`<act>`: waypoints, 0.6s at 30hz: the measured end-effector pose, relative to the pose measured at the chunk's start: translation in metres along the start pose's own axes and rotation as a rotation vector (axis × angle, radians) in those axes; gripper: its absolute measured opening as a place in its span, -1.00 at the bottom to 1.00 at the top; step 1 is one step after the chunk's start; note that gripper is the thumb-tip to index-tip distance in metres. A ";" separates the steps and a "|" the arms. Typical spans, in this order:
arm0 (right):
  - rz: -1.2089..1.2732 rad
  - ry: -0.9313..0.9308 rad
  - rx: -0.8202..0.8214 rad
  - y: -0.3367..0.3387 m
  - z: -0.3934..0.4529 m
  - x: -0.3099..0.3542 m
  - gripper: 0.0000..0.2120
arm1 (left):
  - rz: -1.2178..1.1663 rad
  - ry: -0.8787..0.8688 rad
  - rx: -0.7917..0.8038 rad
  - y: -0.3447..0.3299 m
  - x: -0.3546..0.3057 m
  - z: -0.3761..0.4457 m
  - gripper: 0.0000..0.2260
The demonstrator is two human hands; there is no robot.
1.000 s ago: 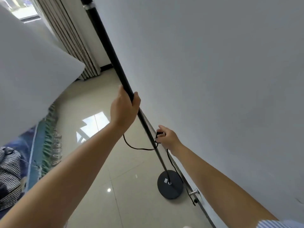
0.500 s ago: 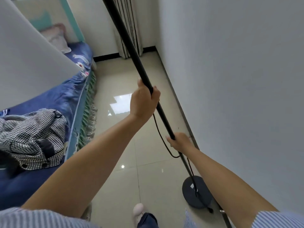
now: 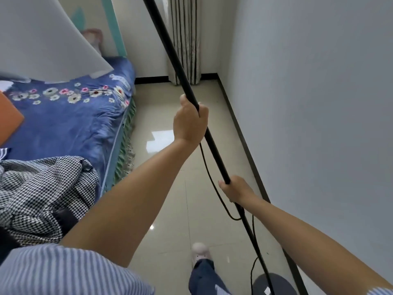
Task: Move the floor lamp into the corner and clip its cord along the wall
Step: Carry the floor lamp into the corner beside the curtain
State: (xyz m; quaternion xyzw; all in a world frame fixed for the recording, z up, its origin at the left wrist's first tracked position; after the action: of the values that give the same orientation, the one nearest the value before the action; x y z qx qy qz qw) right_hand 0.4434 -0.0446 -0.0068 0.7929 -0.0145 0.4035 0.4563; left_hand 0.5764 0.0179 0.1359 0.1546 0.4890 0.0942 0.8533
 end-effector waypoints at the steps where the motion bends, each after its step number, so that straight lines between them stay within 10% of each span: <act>1: 0.004 0.005 0.015 -0.001 0.014 0.012 -0.63 | 0.002 0.000 -0.017 -0.004 0.006 0.019 -0.82; 18: -0.042 0.004 0.112 -0.045 0.316 0.201 -0.85 | 0.112 0.125 -0.100 -0.127 0.141 0.339 -0.75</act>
State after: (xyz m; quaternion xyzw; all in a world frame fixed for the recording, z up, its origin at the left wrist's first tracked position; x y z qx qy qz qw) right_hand 0.7944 -0.1817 0.0113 0.8167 0.0258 0.3954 0.4196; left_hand 0.9416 -0.1149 0.1384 0.1326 0.5267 0.1759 0.8210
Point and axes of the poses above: each hand's wrist, its own z-axis towards the middle knuckle, its own y-axis out of the back of the hand, x = y × z, the point moved 2 cm from there along z, towards the middle knuckle, and after that the axes turned 13 degrees about -x, right-handed, at the moved point
